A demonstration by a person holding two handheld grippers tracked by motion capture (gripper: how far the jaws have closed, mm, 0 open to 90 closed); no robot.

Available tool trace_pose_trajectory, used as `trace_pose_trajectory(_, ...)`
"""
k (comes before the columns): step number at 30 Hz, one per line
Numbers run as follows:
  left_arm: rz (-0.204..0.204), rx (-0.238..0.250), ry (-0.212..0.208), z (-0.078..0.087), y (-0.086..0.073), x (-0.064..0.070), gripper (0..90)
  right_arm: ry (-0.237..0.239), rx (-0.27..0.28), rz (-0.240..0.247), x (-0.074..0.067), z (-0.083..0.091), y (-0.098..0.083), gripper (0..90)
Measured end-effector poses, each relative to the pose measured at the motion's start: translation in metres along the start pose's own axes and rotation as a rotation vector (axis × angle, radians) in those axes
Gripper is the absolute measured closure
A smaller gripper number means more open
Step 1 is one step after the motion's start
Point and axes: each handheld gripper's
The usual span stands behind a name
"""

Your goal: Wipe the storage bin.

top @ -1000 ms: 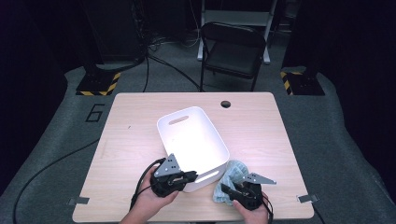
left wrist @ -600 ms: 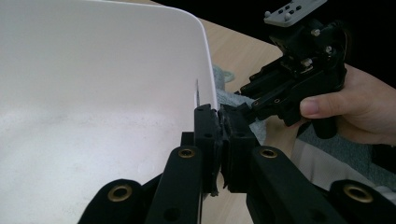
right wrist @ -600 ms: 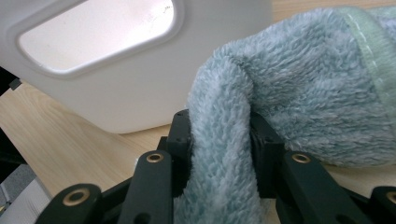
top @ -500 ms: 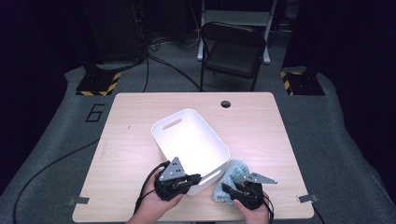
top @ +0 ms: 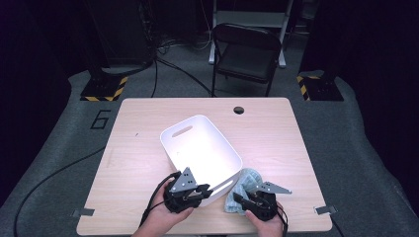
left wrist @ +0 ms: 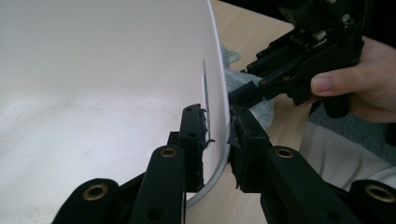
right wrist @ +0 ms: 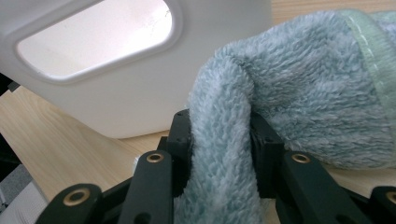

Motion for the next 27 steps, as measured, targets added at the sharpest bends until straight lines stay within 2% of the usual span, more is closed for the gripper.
trace_pose_trajectory(6, 0.01, 0.002, -0.031, -0.0013, 0.0004, -0.0005, 81.3, -0.003, 0.002, -0.009, 0.0024, 0.0013, 0.0, 66.2)
trace_pose_trajectory(9, 0.015, 0.003, -0.077, -0.0053, 0.0009, 0.0044, 83.6, -0.008, 0.008, -0.009, 0.0035, 0.0027, 0.0006, 66.2)
trace_pose_trajectory(13, 0.026, 0.002, -0.074, -0.0067, 0.0013, 0.0058, 83.7, -0.013, 0.006, -0.018, 0.0047, 0.0046, 0.0002, 66.2)
trace_pose_trajectory(20, 0.036, 0.013, -0.069, -0.0064, -0.0001, 0.0061, 83.3, -0.008, -0.008, -0.001, 0.0021, 0.0008, -0.0009, 66.2)
trace_pose_trajectory(22, 0.024, 0.015, -0.077, -0.0064, -0.0003, 0.0062, 83.1, -0.004, -0.006, 0.006, 0.002, -0.0002, -0.0007, 66.3)
trace_pose_trajectory(26, 0.039, 0.019, -0.087, -0.0067, -0.001, 0.0046, 82.5, -0.005, -0.007, 0.001, 0.0031, -0.001, -0.0005, 66.4)
trace_pose_trajectory(27, 0.031, 0.015, -0.087, -0.0065, -0.0007, 0.0048, 82.6, -0.004, -0.004, 0.0, 0.0035, -0.0015, -0.0005, 66.4)
Point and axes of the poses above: each handheld gripper's, and its own axes: z roughly backward along the jaws, y roughly out of its top, x roughly to its right, and after that the axes turned 13 degrees about x, right-handed
